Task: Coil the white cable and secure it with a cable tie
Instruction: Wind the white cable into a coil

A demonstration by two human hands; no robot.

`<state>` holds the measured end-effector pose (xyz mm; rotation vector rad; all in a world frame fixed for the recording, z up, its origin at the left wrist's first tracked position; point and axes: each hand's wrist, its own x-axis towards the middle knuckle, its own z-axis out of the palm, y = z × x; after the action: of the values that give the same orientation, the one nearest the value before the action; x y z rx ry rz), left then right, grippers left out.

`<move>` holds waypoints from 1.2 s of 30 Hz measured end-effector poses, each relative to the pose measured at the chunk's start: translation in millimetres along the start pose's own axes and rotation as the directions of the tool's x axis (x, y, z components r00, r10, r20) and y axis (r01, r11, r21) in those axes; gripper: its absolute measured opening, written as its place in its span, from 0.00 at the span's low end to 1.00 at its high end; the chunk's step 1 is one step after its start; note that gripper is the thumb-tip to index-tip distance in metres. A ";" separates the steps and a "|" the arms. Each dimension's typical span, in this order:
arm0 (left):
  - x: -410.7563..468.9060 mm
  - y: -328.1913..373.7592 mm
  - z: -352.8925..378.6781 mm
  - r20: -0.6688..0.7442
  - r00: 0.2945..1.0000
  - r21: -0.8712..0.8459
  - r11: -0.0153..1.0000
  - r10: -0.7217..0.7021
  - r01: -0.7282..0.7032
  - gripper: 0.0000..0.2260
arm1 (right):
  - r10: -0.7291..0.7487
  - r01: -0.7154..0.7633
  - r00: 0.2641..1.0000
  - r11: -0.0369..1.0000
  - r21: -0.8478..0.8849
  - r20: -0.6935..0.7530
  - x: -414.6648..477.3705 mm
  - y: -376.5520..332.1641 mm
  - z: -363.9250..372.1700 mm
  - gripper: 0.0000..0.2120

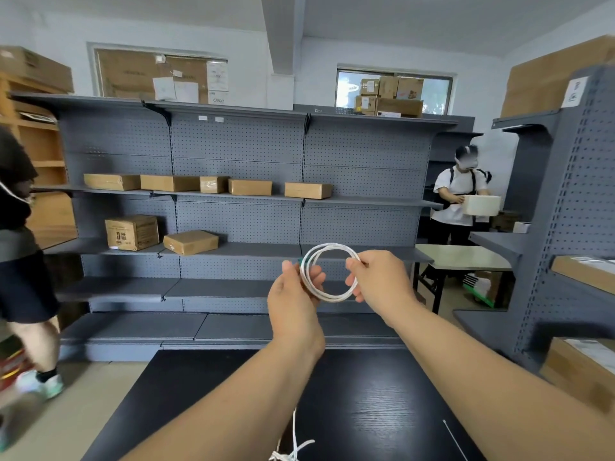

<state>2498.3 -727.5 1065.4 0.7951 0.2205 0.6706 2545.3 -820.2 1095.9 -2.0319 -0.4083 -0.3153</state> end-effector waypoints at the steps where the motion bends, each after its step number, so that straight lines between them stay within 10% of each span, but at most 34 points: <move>1: 0.6 1.8 -0.9 0.031 1.000 0.011 1.000 -0.004 0.004 0.14 | 0.003 -0.003 1.000 1.000 -0.005 0.003 -0.1 0.8 0.1 0.12; 20: 29.1 21.6 -36.6 0.457 0.887 0.459 0.837 0.066 -0.298 0.03 | -0.148 0.146 0.983 0.989 0.026 0.111 0.5 -3.5 -13.2 0.09; 29: 18.7 22.2 -36.1 0.528 0.841 0.286 0.957 -0.121 -0.042 0.08 | -0.129 0.121 0.980 0.991 0.060 0.152 -1.4 -2.0 -14.3 0.09; 36: 20.1 18.5 -29.6 0.368 0.927 0.205 0.967 0.065 -0.149 0.06 | -0.111 0.102 0.990 0.990 0.102 0.087 -3.9 0.0 -7.1 0.10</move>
<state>2492.5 -688.1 1059.6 1.1442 -0.0829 0.5964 2541.4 -827.1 1097.8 -1.9377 -0.5801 -0.2620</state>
